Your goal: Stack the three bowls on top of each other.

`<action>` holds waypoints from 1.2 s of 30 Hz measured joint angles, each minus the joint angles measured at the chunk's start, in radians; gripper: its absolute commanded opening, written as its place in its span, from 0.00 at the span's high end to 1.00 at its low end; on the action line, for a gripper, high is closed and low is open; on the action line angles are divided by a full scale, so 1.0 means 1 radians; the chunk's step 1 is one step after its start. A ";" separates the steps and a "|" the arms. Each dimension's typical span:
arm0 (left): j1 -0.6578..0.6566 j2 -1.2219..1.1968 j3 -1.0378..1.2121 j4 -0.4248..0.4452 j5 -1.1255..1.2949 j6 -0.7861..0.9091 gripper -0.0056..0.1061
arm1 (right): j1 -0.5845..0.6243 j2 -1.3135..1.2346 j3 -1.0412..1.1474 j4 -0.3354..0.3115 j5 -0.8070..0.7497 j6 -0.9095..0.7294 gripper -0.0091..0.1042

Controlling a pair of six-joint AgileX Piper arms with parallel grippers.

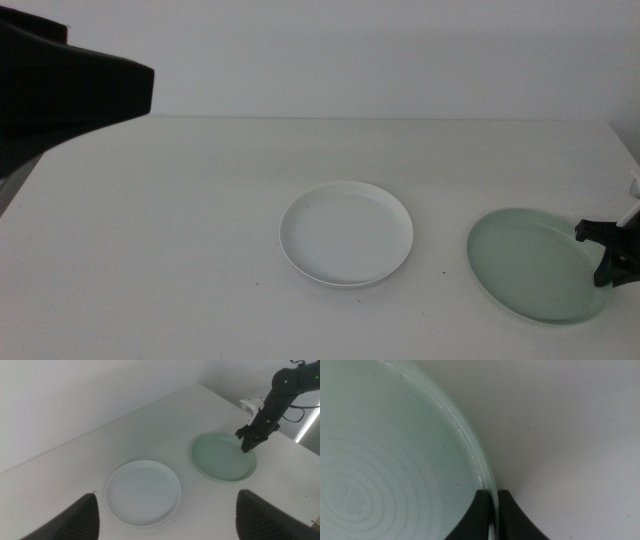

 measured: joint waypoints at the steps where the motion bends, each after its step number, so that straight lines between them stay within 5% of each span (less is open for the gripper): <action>1: 0.000 0.000 0.000 0.000 0.000 0.000 0.11 | 0.000 -0.002 -0.006 0.000 0.008 0.002 0.94; 10: 0.000 0.000 0.000 0.000 0.000 0.000 0.11 | 0.184 -0.060 -0.278 -0.019 0.202 0.110 0.94; 21: 0.000 0.000 0.000 0.000 0.000 0.000 0.11 | 0.492 0.131 -0.709 0.053 0.316 0.202 0.94; 36: 0.000 0.000 0.000 0.000 0.000 0.000 0.11 | 0.539 0.309 -0.749 0.078 0.371 0.217 0.94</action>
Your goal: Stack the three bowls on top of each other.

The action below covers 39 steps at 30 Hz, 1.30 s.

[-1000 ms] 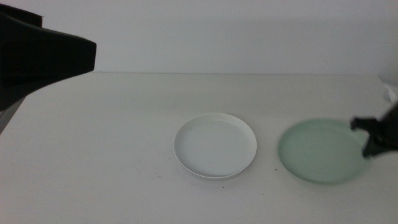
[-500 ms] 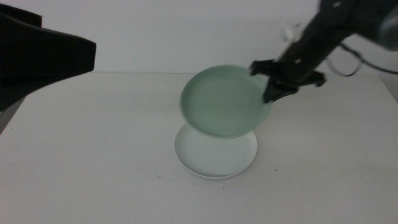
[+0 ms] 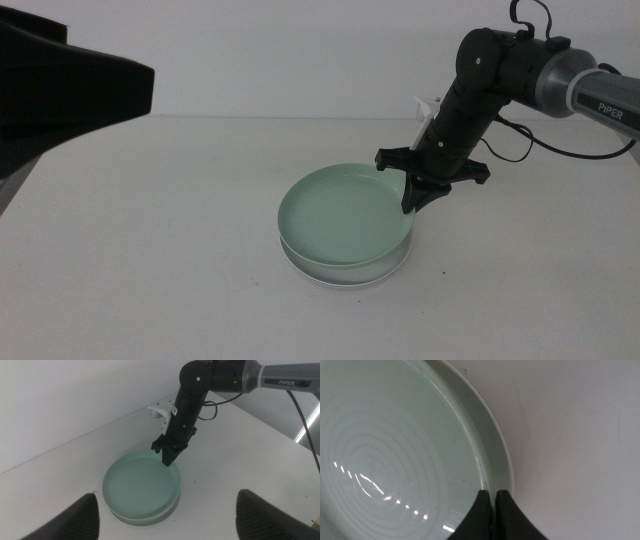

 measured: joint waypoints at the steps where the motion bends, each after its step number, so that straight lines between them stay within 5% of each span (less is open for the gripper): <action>1: 0.000 0.000 0.000 0.000 0.000 0.000 0.11 | 0.000 0.002 0.000 0.000 0.000 -0.002 0.93; 6: 0.000 0.000 0.000 0.000 0.000 0.000 0.11 | 0.000 0.009 0.000 0.000 -0.002 -0.007 0.83; 14: 0.000 0.000 0.000 0.000 0.000 0.000 0.11 | 0.000 0.009 0.000 -0.010 -0.002 -0.035 0.32; 18: 0.000 0.000 0.000 0.000 0.000 0.000 0.11 | 0.000 -0.014 0.000 -0.014 0.003 -0.112 0.19; 27: 0.000 0.000 0.000 0.000 0.000 0.000 0.11 | -0.084 -0.339 0.033 -0.066 0.021 -0.191 0.17; 39: 0.000 0.000 0.000 0.000 0.000 0.000 0.11 | -0.202 -0.972 0.453 -0.109 -0.183 -0.214 0.17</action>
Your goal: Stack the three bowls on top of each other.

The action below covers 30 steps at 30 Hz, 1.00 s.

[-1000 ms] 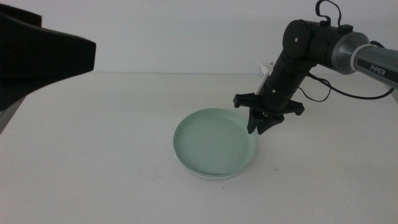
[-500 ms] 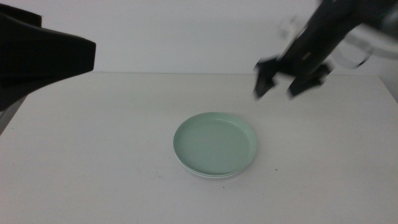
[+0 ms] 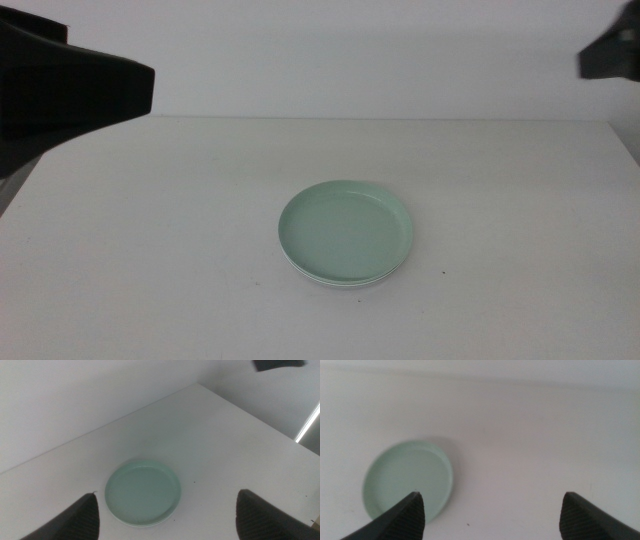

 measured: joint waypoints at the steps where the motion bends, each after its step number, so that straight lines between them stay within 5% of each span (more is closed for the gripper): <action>1: 0.000 0.000 0.000 0.000 0.000 0.000 0.11 | 0.000 -0.044 0.026 0.000 -0.015 0.000 0.17; 5: 0.000 0.000 0.000 0.000 0.000 0.000 0.11 | 0.000 -0.166 0.098 -0.012 -0.042 0.002 0.17; 13: 0.000 0.000 0.000 0.000 0.000 0.000 0.11 | 0.000 -0.247 0.116 -0.165 -0.109 0.009 0.10; 30: 0.000 -0.020 0.000 0.032 -0.083 0.000 0.11 | 0.000 -0.249 0.117 -0.128 -0.129 0.022 0.10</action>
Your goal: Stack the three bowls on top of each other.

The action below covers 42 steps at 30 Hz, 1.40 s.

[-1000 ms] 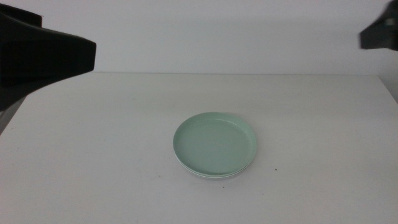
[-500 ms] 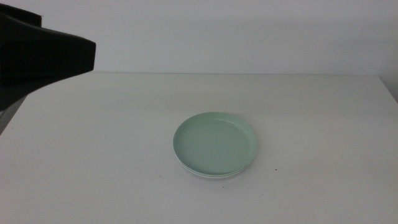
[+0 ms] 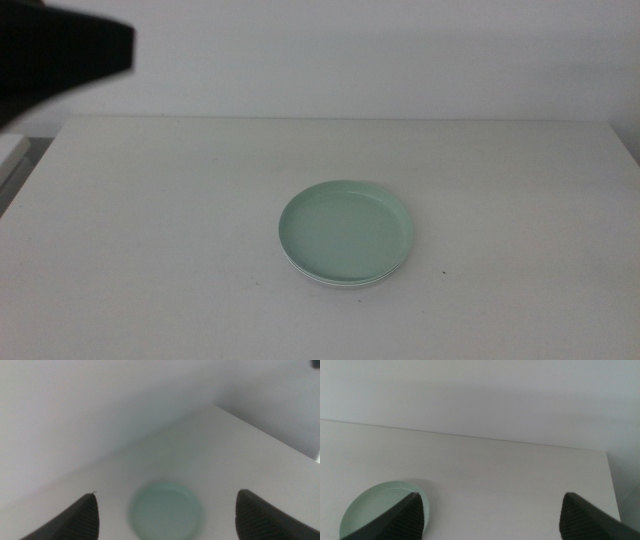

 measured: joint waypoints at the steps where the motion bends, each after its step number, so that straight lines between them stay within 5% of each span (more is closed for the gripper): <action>1: 0.000 -0.004 0.002 0.025 -0.031 0.000 0.11 | 0.000 0.000 0.000 0.002 0.000 0.000 0.10; 6: 0.029 -0.049 0.051 0.200 -0.194 -0.112 0.11 | 0.000 0.000 0.000 0.002 -0.002 0.000 0.10; 11: 0.050 -0.082 0.075 0.507 -0.225 -0.409 0.11 | 0.000 0.000 0.000 0.002 -0.002 0.000 0.10; 15: 0.050 -0.089 0.077 0.617 -0.236 -0.474 0.11 | 0.000 0.000 0.000 0.002 -0.002 0.000 0.10; 29: 0.057 -0.096 0.099 0.638 -0.271 -0.488 0.11 | 0.000 -0.021 0.059 -0.037 -0.109 0.002 0.10; 34: 0.097 -0.184 0.262 0.581 -0.472 -0.490 0.11 | 0.000 -0.157 0.284 -0.061 -0.445 0.002 0.10; 42: 0.193 -0.477 0.711 0.497 -0.623 -0.490 0.11 | 0.000 -0.498 0.757 -0.052 -0.586 0.002 0.10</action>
